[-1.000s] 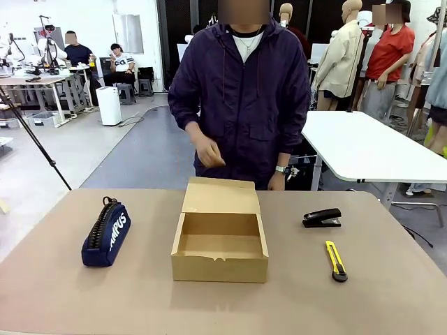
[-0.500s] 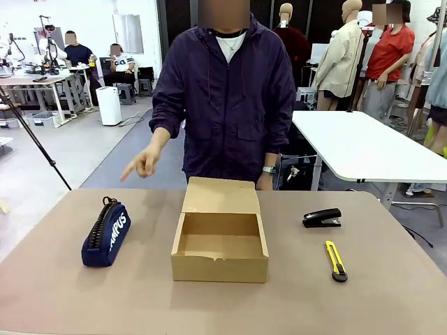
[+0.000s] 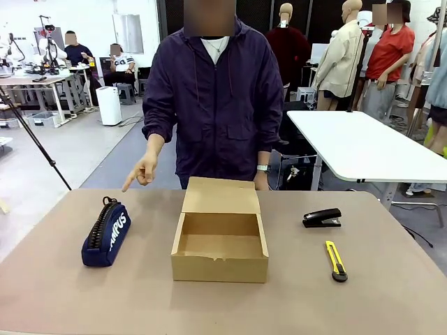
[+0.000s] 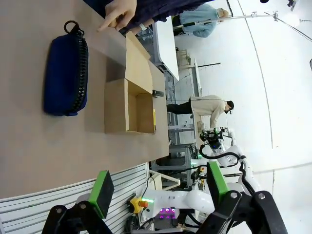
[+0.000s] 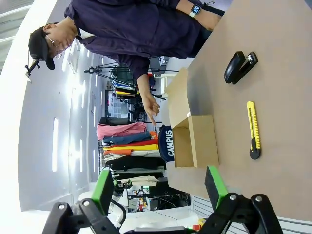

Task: Pack the items into the box.
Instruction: Pick up the item indicated by the person and place it inside the Mailer Box.

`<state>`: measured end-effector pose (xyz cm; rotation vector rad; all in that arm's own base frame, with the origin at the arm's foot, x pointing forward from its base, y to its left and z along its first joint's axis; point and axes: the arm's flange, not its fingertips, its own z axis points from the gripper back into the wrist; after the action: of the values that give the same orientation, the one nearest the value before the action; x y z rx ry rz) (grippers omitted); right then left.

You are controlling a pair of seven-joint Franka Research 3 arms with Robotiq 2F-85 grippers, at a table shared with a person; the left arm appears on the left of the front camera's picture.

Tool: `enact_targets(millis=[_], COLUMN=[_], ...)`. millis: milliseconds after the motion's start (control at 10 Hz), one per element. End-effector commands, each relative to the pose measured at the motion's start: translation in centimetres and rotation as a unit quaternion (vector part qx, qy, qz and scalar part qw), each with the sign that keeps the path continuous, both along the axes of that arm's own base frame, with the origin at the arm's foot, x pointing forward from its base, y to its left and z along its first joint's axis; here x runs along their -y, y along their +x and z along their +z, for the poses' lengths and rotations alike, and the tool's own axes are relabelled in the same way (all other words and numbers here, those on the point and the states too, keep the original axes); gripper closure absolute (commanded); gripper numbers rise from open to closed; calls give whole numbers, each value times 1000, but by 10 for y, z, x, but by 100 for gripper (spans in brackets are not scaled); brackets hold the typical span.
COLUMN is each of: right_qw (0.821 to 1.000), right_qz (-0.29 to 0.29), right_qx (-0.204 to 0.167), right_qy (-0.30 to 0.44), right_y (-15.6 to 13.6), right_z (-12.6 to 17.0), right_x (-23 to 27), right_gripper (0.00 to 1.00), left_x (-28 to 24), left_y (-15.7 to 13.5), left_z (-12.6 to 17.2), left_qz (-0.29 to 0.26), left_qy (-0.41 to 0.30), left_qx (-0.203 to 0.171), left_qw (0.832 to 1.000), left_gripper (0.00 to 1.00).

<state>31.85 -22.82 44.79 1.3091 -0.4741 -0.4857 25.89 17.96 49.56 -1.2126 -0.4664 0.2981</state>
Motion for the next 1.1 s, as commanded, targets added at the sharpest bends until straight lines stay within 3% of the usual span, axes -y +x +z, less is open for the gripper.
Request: enact_targets(millis=[0, 200, 300, 400, 500, 600, 700, 800, 900, 1000], right_qw=[1000, 1000, 1000, 1000, 1000, 1000, 1000, 1000, 1000, 1000], right_qz=[7, 7, 7, 7, 7, 7, 7, 7, 7, 7], right_qx=[8, 8, 8, 8, 8, 8, 8, 8, 8, 8], right_qy=[-7, -7, -7, -7, -7, -7, -7, -7, -7, -7], right_y=[1, 1, 1, 1, 1, 1, 1, 1, 1, 1], right_z=[2, 2, 2, 2, 2, 2, 2, 2, 2, 2], right_x=[2, 2, 2, 2, 2, 2, 2, 2, 2, 2], right_gripper=[0, 0, 0, 0, 0, 0, 0, 0, 0, 0], left_x=[0, 41, 73, 109, 146, 179, 209, 225, 239, 237], left_y=[0, 46, 78, 105, 126, 135, 142, 141, 145, 148], left_z=[0, 32, 46, 50, 39, 27, 15, 4, -3, -2], left_qz=[0, -50, -59, -105, -89, -96, -82, -120, -95, -58], left_qy=[0, 135, 227, 289, 384, 470, 546, 586, 634, 636], left_qx=[0, -75, -120, -138, -166, -155, -117, -111, -90, -90], left_qw=[1000, 987, 965, 941, 904, 864, 826, 794, 762, 764], left_gripper=[0, 0, 0, 0, 0, 0, 0, 0, 0, 0])
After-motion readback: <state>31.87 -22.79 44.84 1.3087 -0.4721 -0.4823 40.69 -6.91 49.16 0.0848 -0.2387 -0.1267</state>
